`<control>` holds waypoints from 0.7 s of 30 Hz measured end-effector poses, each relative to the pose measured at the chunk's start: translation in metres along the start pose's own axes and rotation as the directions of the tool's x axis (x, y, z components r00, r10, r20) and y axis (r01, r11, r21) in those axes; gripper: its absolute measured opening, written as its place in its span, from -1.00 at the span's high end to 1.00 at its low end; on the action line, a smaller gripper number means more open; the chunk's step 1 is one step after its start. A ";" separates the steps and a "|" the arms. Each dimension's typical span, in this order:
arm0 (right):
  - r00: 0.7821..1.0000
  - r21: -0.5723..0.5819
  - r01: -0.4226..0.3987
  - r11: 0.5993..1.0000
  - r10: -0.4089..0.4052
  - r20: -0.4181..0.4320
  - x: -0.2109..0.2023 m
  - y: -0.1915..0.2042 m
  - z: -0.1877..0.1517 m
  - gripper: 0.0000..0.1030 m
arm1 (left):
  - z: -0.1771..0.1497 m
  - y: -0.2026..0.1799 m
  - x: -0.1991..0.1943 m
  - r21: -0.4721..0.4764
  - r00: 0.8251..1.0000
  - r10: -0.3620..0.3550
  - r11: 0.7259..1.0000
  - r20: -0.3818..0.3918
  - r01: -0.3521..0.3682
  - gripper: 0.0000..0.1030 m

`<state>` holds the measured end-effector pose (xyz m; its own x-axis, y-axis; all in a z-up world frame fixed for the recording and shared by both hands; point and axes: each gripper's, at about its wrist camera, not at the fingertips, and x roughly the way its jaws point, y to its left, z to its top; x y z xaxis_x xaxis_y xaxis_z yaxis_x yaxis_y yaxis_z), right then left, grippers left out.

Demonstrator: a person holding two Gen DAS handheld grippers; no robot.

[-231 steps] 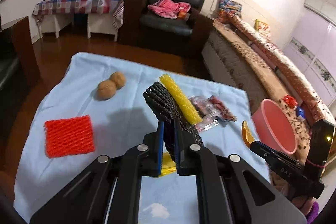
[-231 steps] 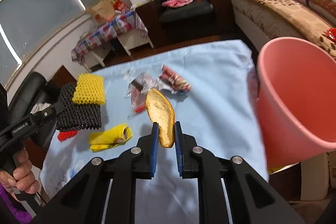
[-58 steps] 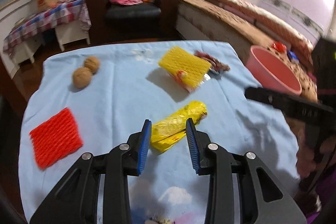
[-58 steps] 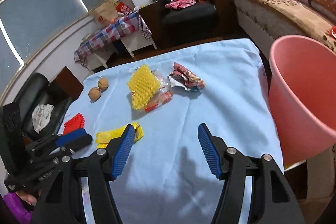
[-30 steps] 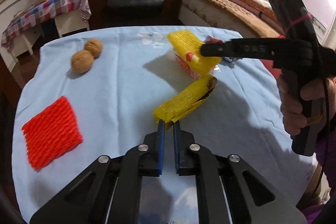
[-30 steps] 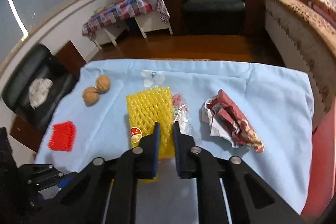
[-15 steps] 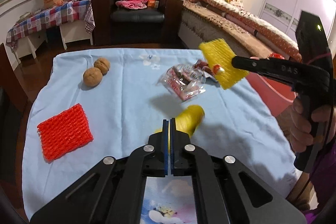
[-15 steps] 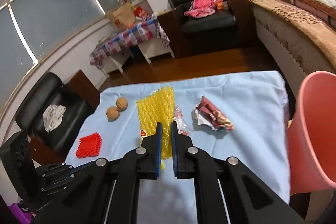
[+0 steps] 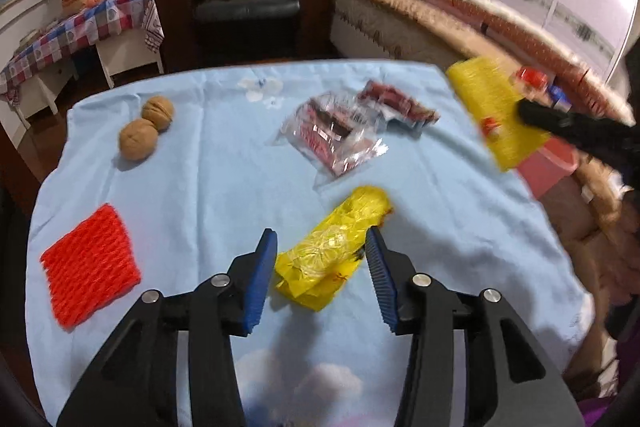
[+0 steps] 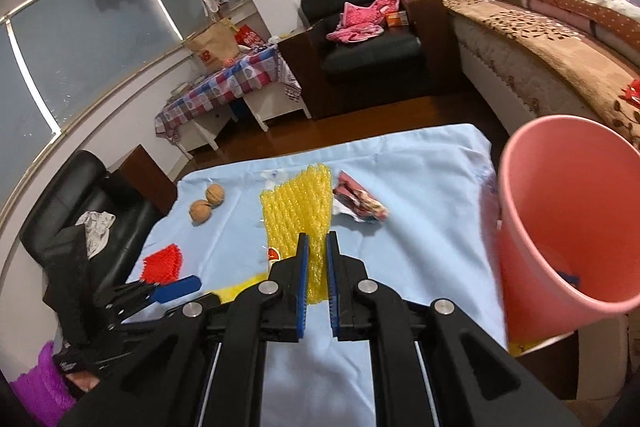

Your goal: Collect trash

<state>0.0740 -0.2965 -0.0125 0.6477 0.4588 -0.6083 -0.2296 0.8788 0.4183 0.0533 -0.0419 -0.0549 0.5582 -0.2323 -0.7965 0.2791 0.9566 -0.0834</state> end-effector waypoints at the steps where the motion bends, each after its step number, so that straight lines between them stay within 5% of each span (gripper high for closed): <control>1: 1.000 0.005 0.003 1.000 -0.003 0.001 -0.001 -0.003 -0.001 0.85 | 0.000 -0.001 0.006 0.008 1.000 0.008 1.000 -0.010 -0.008 0.10; 7: 1.000 0.033 0.018 0.999 -0.018 0.004 -0.007 -0.016 -0.005 0.85 | -0.006 -0.004 0.017 0.015 0.999 0.042 0.999 -0.010 -0.042 0.11; 12: 1.000 0.054 0.014 0.998 -0.014 -0.001 -0.007 -0.024 -0.009 0.85 | -0.007 -0.011 0.004 0.024 0.998 0.056 0.998 0.019 -0.056 0.76; 21: 0.999 0.079 0.009 0.997 -0.012 0.032 -0.020 -0.037 -0.010 0.85 | 0.003 -0.031 -0.022 0.014 0.996 0.016 1.000 0.085 -0.018 0.89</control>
<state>0.0624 -0.3368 -0.0219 0.6730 0.4441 -0.5915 -0.1655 0.8698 0.4647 0.0347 -0.0674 -0.0325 0.6274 -0.2309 -0.7437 0.2802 0.9580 -0.0610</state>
